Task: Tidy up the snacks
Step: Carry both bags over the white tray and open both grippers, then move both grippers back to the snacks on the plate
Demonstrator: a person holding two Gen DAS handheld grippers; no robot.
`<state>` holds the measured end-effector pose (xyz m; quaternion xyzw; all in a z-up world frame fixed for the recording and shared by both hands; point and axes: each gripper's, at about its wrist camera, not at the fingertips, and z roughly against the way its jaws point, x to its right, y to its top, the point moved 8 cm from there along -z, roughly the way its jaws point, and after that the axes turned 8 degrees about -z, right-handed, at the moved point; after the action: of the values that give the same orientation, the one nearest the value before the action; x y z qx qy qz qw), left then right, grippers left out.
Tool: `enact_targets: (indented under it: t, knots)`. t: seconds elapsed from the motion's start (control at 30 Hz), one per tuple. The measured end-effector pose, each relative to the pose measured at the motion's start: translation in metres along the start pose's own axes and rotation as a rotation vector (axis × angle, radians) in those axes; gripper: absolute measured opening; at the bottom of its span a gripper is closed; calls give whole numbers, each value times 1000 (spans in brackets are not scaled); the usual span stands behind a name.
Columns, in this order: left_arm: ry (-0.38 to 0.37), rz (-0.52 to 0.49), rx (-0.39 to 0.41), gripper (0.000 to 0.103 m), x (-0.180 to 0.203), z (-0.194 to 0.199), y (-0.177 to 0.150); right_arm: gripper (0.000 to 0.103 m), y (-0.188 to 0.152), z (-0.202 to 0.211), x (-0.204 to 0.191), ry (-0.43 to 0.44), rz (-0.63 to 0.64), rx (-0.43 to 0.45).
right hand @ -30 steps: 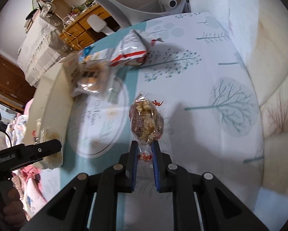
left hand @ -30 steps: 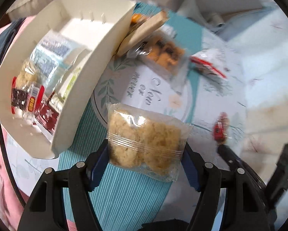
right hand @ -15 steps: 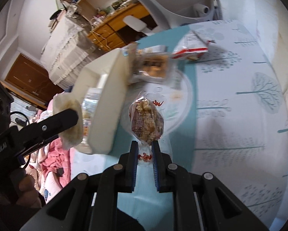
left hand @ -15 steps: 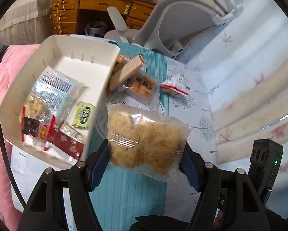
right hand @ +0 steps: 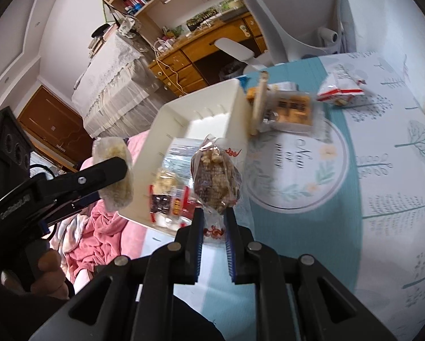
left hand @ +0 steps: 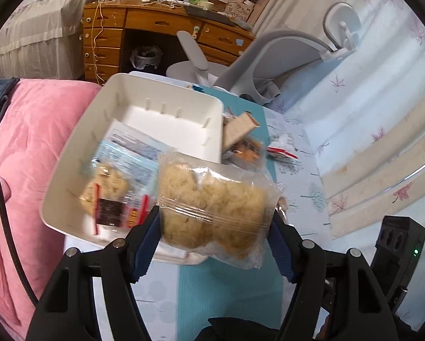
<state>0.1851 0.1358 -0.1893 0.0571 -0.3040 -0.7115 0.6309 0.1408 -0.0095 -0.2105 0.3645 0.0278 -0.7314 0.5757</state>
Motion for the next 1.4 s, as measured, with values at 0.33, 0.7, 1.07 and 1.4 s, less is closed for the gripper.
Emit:
enact_targets:
  t: [0.33,0.7,1.07,1.4]
  knots:
    - [67,-42,-32,69,-65,8,6,14,-19,-35,-60,27,42,41]
    - [122,-31,-86,90,-101,0,5,34,-27,-57,-77,-21,42,38]
    - [73,-33,-111,90,-68,-11,5,38,-22,-38,-54,-82,8,50]
    - [37,62,-144,90,-6,-33,10,38,0,-4,3,-142,-51,68]
